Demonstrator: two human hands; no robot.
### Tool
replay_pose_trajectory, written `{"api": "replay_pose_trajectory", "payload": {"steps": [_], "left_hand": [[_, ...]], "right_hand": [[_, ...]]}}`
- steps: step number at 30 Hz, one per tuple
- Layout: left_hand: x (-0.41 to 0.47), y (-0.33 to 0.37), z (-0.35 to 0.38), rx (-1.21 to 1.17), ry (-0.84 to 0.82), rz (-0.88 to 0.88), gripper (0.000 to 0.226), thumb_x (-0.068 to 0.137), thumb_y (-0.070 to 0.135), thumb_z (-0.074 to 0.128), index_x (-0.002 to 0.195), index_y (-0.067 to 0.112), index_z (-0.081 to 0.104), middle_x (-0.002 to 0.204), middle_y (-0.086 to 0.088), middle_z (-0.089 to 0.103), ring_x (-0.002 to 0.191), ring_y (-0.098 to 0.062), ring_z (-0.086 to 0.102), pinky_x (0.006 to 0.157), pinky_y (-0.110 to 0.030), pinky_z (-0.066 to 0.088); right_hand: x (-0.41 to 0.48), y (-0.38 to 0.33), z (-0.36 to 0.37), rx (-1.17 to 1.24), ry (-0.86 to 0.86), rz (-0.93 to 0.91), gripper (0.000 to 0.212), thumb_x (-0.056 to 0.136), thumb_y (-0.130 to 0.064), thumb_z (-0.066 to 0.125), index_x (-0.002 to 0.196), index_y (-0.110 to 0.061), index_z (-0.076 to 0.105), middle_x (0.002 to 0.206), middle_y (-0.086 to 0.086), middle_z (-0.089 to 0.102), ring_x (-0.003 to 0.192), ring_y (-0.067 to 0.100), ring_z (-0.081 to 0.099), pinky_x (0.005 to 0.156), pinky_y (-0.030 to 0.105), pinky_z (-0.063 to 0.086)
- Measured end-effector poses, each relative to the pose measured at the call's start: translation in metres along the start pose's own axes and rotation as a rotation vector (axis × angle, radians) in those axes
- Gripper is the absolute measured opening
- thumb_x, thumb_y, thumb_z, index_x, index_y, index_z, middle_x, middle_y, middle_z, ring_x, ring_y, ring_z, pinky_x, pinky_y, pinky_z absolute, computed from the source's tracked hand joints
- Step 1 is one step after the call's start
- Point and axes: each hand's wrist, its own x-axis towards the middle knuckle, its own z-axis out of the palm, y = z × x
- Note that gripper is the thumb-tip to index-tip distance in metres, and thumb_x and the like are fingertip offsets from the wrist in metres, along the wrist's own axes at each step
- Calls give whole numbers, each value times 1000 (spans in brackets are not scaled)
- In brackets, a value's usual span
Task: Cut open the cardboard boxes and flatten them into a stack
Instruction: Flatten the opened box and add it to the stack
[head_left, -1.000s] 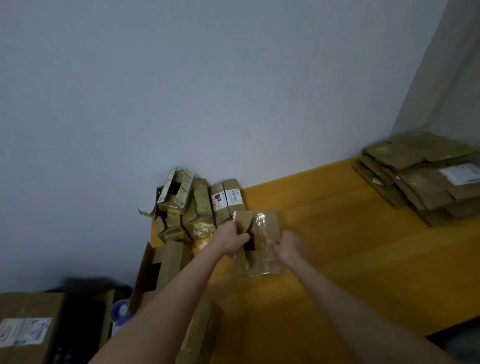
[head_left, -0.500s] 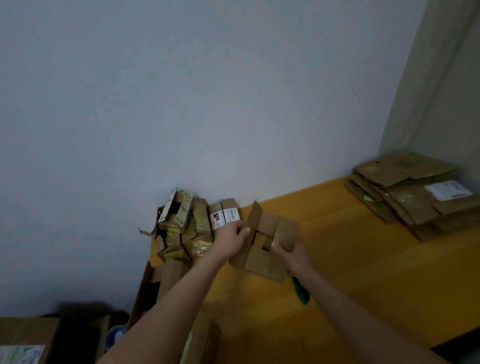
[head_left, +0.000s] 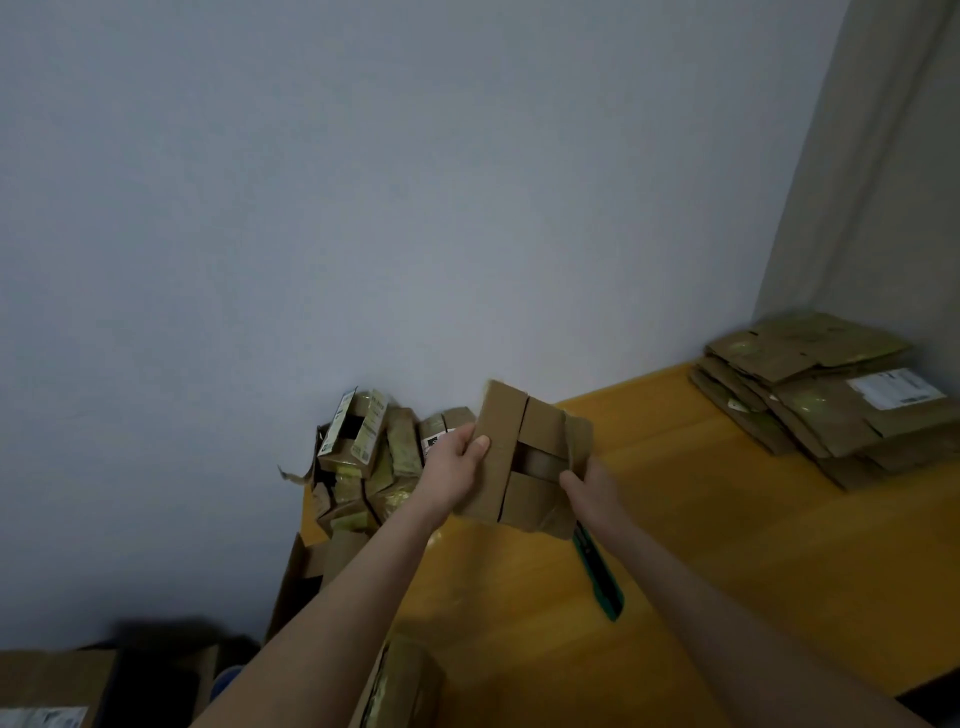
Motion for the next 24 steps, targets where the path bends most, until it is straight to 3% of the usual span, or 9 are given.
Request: {"api": "replay_pose_trajectory", "payload": {"steps": [4,6,10,12,15,19,24], "left_hand": [[2,0,2,24,59,13,20,102,19,42,100,15,62,96,-5,64,91,-22,58,78,-34,45],[1,3,2,25,59,7,20,102,19,43,108,13,61,102,-7,65,97,-24,59,85,-38,48],[3,6,8,96,15,-24,24,93,23,60,114,11,62,109,-8,67,101,-25,62,91,-42,51],[0,4,14,172,67,-17,20,93,22,60,106,7,65,102,-9,68,97,-26,63,87,-38,52],[-5,-1,22,235,74,33,9,94,21,58,90,14,63,86,-2,63,88,-22,63,72,-28,46],[-2,-9,16,179,68,-34,16,95,22,58,100,8,65,98,-9,68,91,-23,62,81,-35,51],[6,-20,7,164,20,-100,20,95,22,58,105,6,66,102,-10,68,95,-25,64,87,-41,52]], "right_hand": [[1,-3,1,-144,25,-25,29,96,-9,40,124,-4,46,103,11,55,85,24,51,71,31,40],[2,-4,3,-145,35,2,33,97,-9,38,129,-6,43,104,10,55,86,23,51,71,32,41],[0,-3,15,-179,43,35,49,96,-20,47,141,-8,32,124,13,55,105,28,56,86,41,50],[2,-7,17,-250,108,90,56,94,-31,53,140,-7,33,121,12,57,106,30,58,87,45,51],[7,-14,12,-443,171,169,46,90,-46,56,114,-9,47,102,8,60,94,29,61,75,36,50],[10,-6,7,-516,22,93,28,95,-31,48,77,-12,38,70,1,42,60,17,42,51,28,32],[5,2,2,-499,-153,29,32,97,-15,41,67,-17,29,68,1,34,57,13,31,49,27,25]]}}
